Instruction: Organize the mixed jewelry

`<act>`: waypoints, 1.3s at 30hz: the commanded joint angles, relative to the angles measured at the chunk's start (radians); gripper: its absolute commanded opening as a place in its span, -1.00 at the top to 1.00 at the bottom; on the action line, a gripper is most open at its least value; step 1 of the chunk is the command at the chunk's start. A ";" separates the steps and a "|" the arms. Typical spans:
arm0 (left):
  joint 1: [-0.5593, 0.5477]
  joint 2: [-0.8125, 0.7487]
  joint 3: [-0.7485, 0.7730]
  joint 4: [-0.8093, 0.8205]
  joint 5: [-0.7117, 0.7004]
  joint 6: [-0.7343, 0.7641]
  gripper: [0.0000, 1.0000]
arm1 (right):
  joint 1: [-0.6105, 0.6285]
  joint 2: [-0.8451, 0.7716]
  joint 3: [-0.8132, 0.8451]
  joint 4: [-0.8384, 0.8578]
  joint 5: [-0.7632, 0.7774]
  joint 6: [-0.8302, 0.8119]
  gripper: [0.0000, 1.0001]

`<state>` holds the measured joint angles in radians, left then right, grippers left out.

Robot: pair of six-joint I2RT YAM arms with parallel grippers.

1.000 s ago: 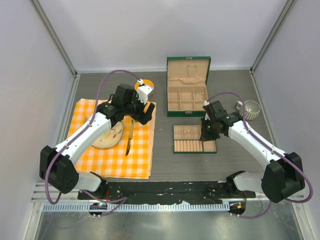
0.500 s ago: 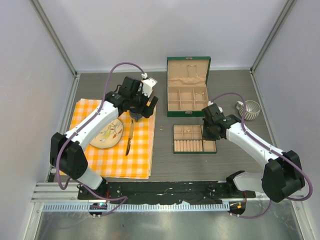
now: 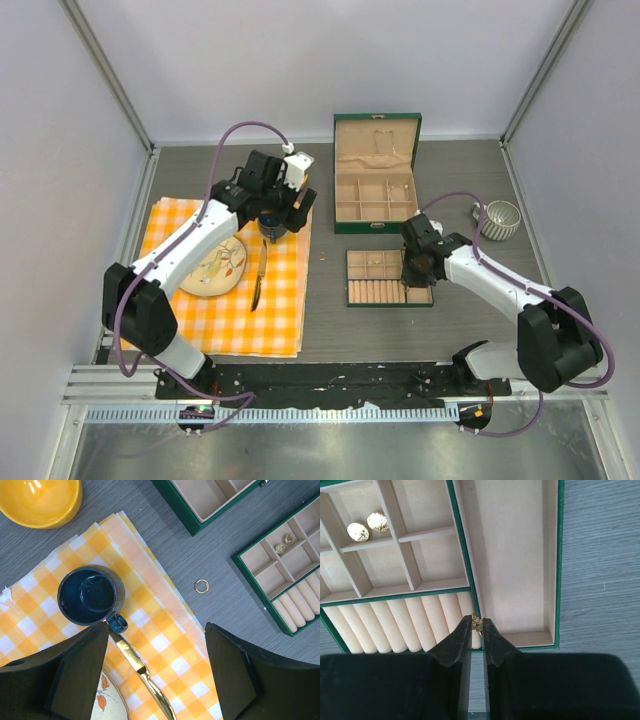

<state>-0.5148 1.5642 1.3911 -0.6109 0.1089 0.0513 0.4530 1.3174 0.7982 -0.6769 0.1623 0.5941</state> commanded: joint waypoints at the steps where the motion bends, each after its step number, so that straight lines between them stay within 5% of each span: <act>1: 0.004 0.010 0.045 0.014 -0.012 -0.007 -0.64 | 0.018 0.011 0.006 0.046 -0.006 0.038 0.99; 39: 0.004 0.026 0.051 0.016 -0.012 0.005 -0.65 | 0.039 0.082 0.012 0.091 0.019 0.061 0.99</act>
<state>-0.5148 1.5902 1.4044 -0.6109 0.0975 0.0593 0.4873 1.3911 0.7990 -0.6144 0.1562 0.6327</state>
